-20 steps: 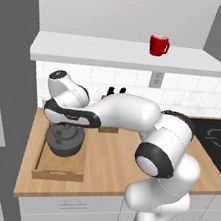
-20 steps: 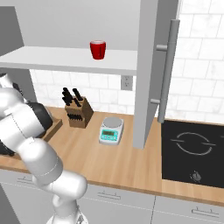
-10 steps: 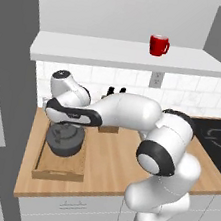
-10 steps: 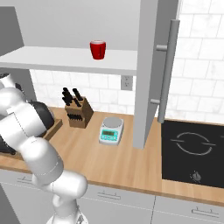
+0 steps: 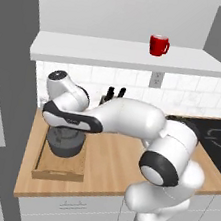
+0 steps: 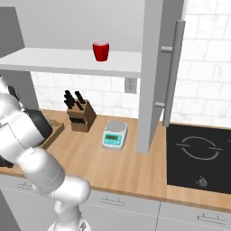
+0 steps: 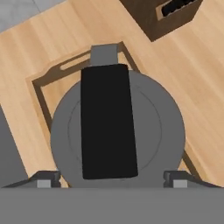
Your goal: Pick the kettle from the counter and place it on the tray. Then pick the mug from the cabinet and place it on the tray. Then close the cabinet doors.
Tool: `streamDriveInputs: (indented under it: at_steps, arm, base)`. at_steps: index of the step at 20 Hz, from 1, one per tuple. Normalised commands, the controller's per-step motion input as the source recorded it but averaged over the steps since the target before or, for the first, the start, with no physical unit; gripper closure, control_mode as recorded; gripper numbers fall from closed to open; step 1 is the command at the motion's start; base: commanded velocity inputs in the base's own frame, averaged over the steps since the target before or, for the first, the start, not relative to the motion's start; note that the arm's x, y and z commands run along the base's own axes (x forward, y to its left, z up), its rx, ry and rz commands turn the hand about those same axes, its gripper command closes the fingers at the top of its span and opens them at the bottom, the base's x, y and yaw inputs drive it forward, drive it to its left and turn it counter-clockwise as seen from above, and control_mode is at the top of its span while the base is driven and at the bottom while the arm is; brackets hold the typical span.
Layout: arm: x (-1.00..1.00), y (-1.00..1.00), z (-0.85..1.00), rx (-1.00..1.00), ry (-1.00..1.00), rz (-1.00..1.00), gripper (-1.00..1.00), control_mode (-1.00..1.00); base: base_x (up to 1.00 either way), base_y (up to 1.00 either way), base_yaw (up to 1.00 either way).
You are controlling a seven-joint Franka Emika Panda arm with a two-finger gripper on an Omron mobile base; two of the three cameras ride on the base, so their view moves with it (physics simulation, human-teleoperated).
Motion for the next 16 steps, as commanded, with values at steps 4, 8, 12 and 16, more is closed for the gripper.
streamDriveInputs:
  at_steps: [4,8,12,16]
  arm:
    - [-0.34,-0.05,0.51,0.0,-0.1,0.0,-1.0,-1.0]
    - [-0.72,-0.29,0.63,0.0,-0.01,0.0,-1.0,-1.0]
    - [-0.88,-0.39,0.54,-0.03,0.02,0.0,-1.0,-1.0]
    - [-0.74,-0.56,0.47,-0.07,0.14,0.03,-1.0,-1.0]
  base:
    - [0.0,0.0,0.0]
    - [0.0,0.0,0.0]
    - [0.0,0.0,0.0]
    - [0.0,0.0,0.0]
